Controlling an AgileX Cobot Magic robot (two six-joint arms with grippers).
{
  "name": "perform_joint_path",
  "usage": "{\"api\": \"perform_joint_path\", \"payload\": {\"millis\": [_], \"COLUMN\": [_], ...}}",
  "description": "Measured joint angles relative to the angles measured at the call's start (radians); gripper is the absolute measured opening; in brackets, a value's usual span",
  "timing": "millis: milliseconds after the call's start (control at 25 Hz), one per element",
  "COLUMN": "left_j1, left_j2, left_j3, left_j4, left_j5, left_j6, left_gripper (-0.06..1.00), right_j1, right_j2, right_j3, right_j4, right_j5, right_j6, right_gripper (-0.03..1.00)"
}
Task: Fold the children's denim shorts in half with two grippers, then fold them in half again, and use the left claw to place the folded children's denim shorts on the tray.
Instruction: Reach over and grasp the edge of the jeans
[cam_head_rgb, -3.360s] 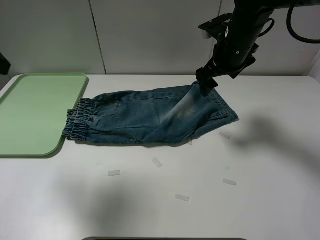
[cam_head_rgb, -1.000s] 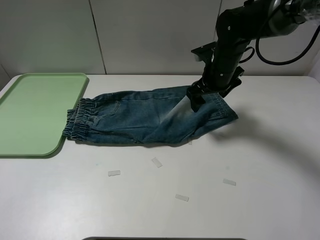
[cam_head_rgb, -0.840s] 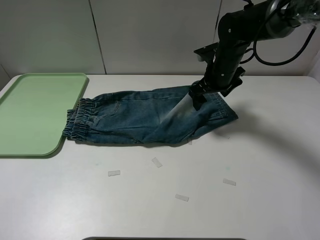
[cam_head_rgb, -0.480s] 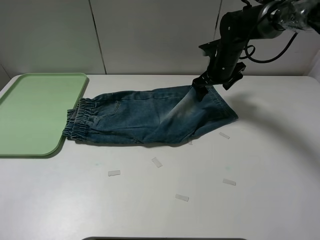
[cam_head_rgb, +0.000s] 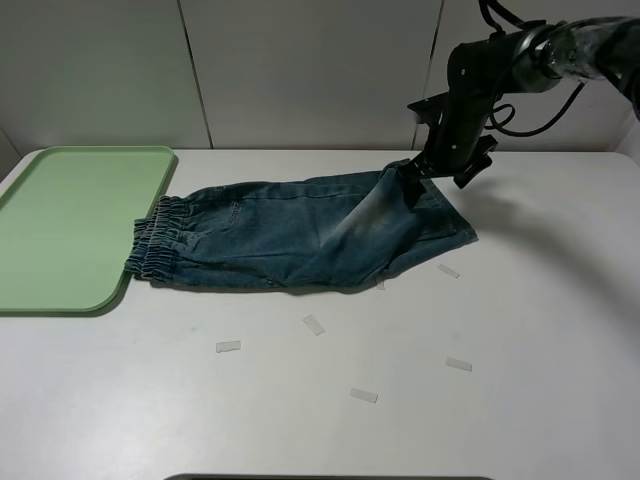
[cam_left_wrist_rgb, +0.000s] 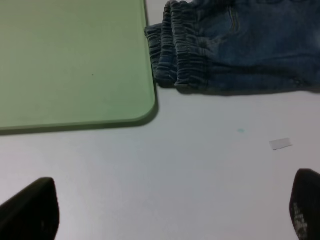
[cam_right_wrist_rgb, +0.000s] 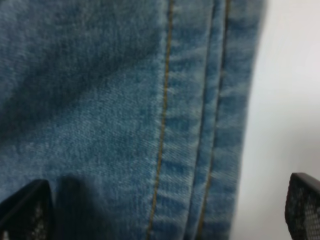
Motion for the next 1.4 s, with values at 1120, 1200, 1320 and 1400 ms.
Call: {"api": "perform_joint_path", "payload": {"millis": [1120, 1200, 1320, 1400], "left_j1": [0.000, 0.000, 0.000, 0.000], "left_j2": [0.000, 0.000, 0.000, 0.000], "left_j3": [0.000, 0.000, 0.000, 0.000], "left_j4": [0.000, 0.000, 0.000, 0.000], "left_j5": [0.000, 0.000, 0.000, 0.000], "left_j6": [0.000, 0.000, 0.000, 0.000], "left_gripper": [0.91, 0.91, 0.91, 0.91], "right_j1": [-0.033, -0.033, -0.033, -0.033], "right_j2": [0.058, 0.058, 0.057, 0.051], "right_j3": [-0.019, -0.019, -0.020, -0.020], "right_j4": [0.127, 0.126, 0.124, 0.118], "right_j5": [0.002, 0.002, 0.005, 0.014], "right_j6": [-0.106, -0.107, -0.108, -0.108], "right_gripper": [0.03, 0.03, 0.03, 0.03]}}
